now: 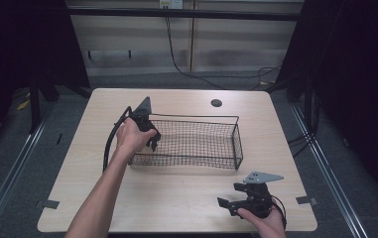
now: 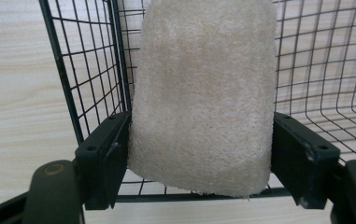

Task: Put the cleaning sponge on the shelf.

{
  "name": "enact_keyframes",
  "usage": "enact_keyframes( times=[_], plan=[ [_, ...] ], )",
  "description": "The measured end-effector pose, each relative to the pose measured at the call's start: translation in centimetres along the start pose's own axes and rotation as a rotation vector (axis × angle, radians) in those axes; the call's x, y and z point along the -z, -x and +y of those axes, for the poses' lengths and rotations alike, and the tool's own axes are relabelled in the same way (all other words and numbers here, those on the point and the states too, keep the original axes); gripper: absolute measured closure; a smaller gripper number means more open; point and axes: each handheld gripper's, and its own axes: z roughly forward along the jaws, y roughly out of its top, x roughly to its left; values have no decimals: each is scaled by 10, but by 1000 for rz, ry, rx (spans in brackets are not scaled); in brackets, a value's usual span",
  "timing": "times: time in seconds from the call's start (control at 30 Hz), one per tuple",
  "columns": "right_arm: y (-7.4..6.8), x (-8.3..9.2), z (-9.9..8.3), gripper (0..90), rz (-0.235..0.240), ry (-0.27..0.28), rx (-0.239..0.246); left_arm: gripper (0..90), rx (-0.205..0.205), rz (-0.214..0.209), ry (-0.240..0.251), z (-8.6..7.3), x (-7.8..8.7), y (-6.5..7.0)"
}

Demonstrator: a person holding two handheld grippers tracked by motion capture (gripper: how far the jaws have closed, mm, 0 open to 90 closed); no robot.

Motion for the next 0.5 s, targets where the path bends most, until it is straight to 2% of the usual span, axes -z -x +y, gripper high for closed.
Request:
enact_keyframes(
  times=[0.03, 0.1, 0.13, 0.23, 0.27, 0.33, 0.5],
  plan=[
    [0, 0, 0, 147, 1, 1, 1, 260, -4, 9, -4, 0, -1, 0],
    [0, 0, 0, 147, 1, 1, 1, 260, 5, 0, -7, 0, -2, 0],
    [0, 0, 0, 146, 2, 1, -2, 260, 3, 12, -3, 0, -3, 1],
    [0, 0, 0, 146, 1, 2, -2, 260, 9, 6, -6, 0, -4, 1],
    [0, 0, 0, 146, 2, 1, -2, 260, 13, 18, -4, 1, -6, 1],
    [0, 0, 0, 147, 1, 1, -1, 259, 12, 11, -4, 1, -6, 1],
    [0, 0, 0, 147, 2, 2, -1, 259, 25, 34, -5, 2, -10, 1]
  ],
)
